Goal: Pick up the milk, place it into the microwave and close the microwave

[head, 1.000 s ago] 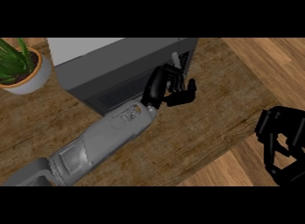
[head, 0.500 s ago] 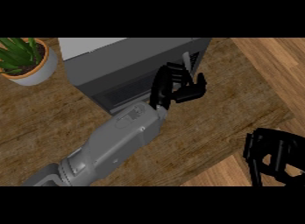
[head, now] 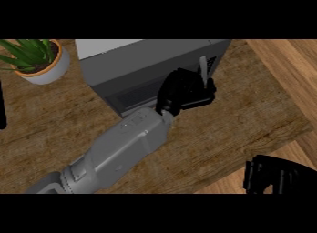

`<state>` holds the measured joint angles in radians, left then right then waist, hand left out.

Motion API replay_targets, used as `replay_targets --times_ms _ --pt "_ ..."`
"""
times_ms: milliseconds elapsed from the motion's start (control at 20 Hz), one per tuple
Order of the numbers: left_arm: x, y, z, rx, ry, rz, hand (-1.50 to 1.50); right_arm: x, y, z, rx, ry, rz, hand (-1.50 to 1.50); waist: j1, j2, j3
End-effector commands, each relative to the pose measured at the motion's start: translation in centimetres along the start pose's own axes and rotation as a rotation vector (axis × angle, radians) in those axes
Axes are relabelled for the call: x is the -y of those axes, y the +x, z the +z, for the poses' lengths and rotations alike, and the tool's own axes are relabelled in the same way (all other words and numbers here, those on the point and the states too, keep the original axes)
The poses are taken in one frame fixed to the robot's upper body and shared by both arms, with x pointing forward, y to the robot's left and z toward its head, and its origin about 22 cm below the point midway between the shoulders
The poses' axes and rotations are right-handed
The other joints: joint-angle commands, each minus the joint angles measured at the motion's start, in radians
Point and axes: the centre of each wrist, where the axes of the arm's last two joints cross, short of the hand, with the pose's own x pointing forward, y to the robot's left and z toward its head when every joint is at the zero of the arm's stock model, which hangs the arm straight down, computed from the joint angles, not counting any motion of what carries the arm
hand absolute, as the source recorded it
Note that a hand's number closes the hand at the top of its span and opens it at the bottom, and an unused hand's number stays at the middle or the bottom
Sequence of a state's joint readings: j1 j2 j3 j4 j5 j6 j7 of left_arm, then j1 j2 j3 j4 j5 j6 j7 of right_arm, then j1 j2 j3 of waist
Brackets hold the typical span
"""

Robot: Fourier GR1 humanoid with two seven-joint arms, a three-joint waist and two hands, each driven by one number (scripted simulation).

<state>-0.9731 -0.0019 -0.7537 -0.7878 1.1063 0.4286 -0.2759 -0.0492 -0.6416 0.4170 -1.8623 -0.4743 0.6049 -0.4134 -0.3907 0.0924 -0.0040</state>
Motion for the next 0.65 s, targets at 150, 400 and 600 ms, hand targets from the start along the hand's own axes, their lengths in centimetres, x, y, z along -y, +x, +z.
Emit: replay_targets --times_ms 150,400,600 --pt "-4.6 -2.6 0.1 -0.044 0.13 0.121 1.5 -3.0 -0.7 -0.3 0.038 -0.046 -0.04 1.5 0.056 -0.001 -0.004" --pt "-5.7 -3.4 0.4 -0.046 0.094 0.14 1.5 -4.7 -0.3 -0.9 0.047 -0.055 -0.032 1.5 0.079 -0.005 -0.006" --pt "-6.4 -3.5 0.4 -0.044 0.058 0.139 1.5 -6.0 -0.1 -1.3 0.041 -0.05 -0.027 1.5 0.084 -0.002 -0.006"
